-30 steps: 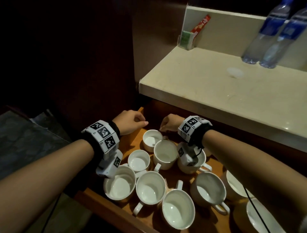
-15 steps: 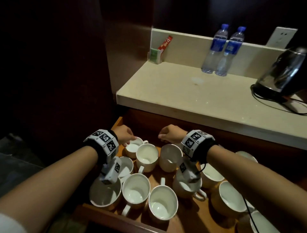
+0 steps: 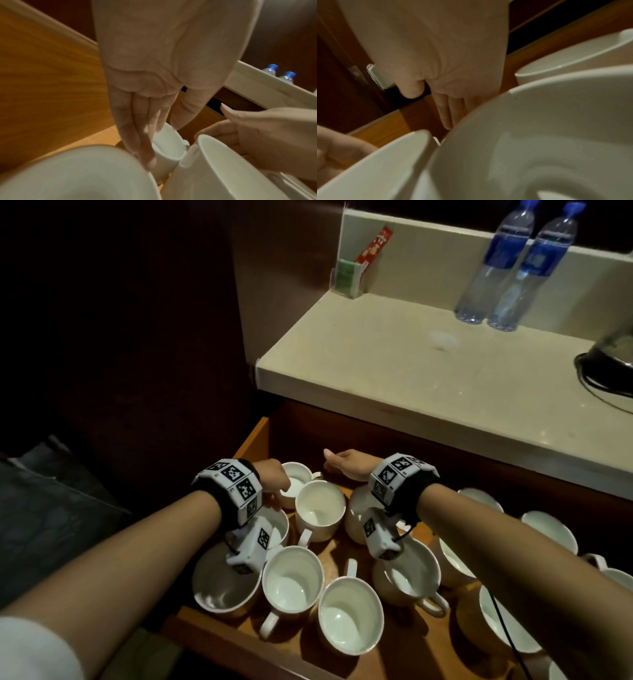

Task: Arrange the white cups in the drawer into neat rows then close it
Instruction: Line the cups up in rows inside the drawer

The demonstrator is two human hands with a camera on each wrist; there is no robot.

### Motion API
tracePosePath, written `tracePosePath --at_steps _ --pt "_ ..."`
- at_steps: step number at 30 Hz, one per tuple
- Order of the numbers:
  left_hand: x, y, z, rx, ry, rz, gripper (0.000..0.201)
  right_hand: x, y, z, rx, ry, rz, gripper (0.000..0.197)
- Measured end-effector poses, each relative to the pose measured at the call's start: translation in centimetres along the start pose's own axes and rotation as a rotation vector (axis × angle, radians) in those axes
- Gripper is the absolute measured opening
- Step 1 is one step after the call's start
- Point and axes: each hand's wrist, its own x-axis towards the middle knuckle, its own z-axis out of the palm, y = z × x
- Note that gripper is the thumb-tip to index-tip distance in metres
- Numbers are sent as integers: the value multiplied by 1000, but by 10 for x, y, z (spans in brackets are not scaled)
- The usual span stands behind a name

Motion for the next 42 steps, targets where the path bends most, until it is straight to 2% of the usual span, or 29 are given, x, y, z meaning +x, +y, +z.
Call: tracePosePath --at_steps 3,6,11,13,17,24,29,33,36,39,42 --pt "3 1 0 -71 50 26 26 10 1 2 -22 -62 7 67" --pt "6 4 -5 -71 72 51 33 18 2 6 8 -102 -5 70" --pt "15 3 -11 -84 172 14 34 26 -1 7 26 64 -83 63" --pt "19 2 -9 -92 160 -9 33 30 -3 6 -6 86 -78 64" --pt "20 4 -6 -118 111 3 34 32 -1 4 -5 -3 -42 68" --pt "30 -4 -15 -195 237 36 32 32 3 9 162 -90 -25 67" --pt "27 2 -8 -156 183 27 28 35 -3 8 148 -40 -89 54" --pt "30 3 -8 -141 218 44 32 44 0 14 247 -56 -75 48" --pt "33 -2 -10 -166 270 52 32 43 3 14 354 -61 -48 50" --pt "33 -7 -11 -181 304 39 30 40 1 10 257 26 -56 50" --pt "31 -7 -10 -235 299 34 17 38 -5 9 258 -18 -115 52"
